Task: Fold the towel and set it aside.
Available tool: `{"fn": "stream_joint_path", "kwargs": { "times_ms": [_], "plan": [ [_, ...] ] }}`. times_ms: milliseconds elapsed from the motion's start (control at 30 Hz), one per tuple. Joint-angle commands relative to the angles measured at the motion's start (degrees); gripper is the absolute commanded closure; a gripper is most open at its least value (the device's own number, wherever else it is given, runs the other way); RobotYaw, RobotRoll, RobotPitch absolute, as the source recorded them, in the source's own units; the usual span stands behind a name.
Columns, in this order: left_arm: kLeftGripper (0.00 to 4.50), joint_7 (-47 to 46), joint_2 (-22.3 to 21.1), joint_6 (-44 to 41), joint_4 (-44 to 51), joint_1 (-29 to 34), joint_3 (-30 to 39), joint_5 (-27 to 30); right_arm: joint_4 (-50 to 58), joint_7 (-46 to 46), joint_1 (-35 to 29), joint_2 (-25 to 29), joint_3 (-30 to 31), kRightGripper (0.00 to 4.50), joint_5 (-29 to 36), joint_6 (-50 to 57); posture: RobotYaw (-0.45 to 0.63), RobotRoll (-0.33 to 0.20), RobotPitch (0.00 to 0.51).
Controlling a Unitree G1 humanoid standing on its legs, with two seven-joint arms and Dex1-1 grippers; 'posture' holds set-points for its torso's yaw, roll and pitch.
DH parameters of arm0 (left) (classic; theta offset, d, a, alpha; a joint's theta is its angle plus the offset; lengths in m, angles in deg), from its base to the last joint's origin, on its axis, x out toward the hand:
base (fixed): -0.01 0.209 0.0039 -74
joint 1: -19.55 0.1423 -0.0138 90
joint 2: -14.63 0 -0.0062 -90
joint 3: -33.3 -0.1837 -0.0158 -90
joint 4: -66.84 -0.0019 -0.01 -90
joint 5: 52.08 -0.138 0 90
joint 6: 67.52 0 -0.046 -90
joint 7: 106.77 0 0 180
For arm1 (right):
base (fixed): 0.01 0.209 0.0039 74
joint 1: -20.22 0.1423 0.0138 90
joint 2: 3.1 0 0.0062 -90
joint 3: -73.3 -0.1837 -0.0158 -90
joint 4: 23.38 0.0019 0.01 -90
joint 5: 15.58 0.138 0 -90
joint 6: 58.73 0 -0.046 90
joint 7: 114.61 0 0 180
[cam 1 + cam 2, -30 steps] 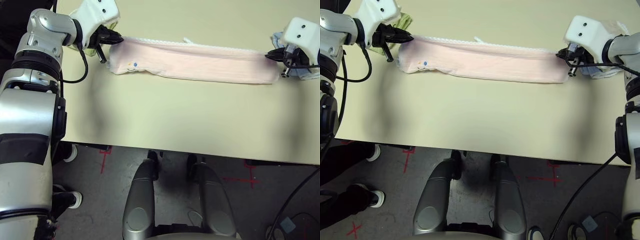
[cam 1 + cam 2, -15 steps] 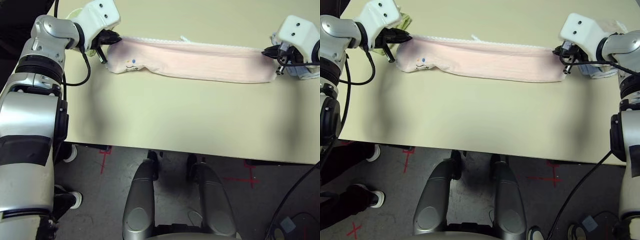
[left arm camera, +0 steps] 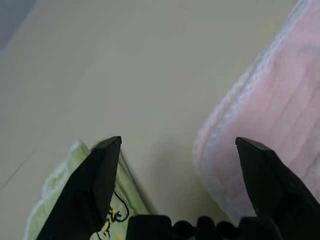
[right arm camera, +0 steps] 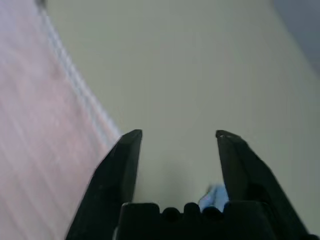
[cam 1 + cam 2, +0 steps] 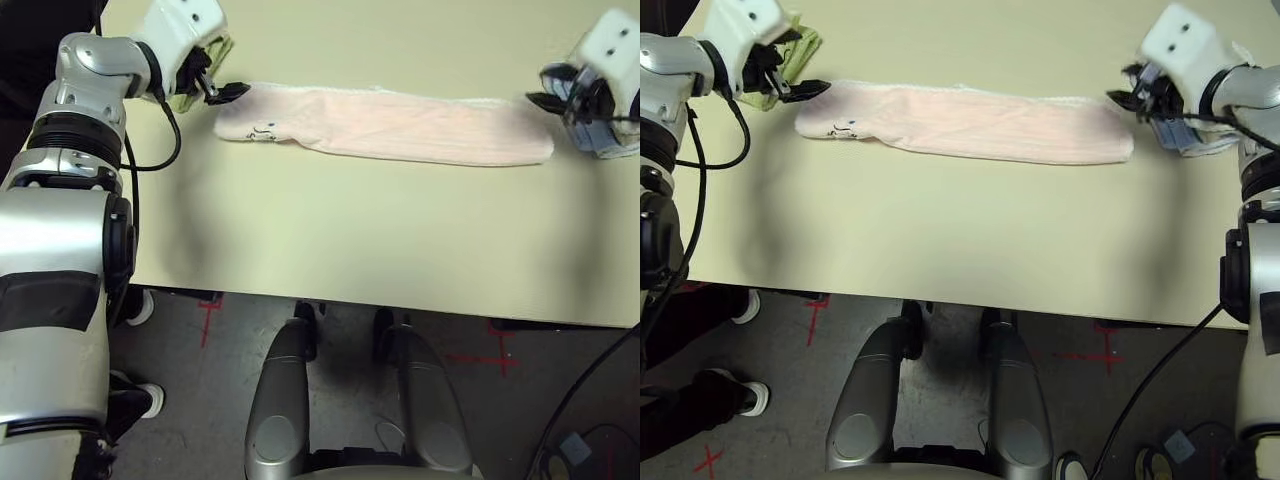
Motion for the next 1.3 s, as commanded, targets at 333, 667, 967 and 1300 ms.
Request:
{"fn": "stream_joint_path", "kwargs": {
  "times_ms": [333,667,967,1300],
  "plan": [
    [0.0,29.94,-3.89,-17.71,6.16,1.13,9.79,14.61,5.58,-23.27,0.79,-2.01,-9.76,0.05,15.3,30.6,0.09,0.0,0.399],
    [0.0,36.62,-1.58,-34.88,24.49,13.8,10.84,24.31,20.23,-22.75,-7.2,-1.97,-13.38,0.05,24.8,63.36,0.09,0.0,0.406],
    [0.0,35.03,1.5,-13.46,21.73,19.76,9.6,23.15,20.56,-12.3,-10.06,-0.18,-23.37,0.05,32.85,75.72,0.07,0.0,0.408],
    [0.0,35.45,2.64,-4.84,17.9,20.4,8.41,22.81,26.76,-9.0,-19.03,6.33,-28.38,0.05,40.39,96.52,0.04,0.0,0.403]
  ]
}}
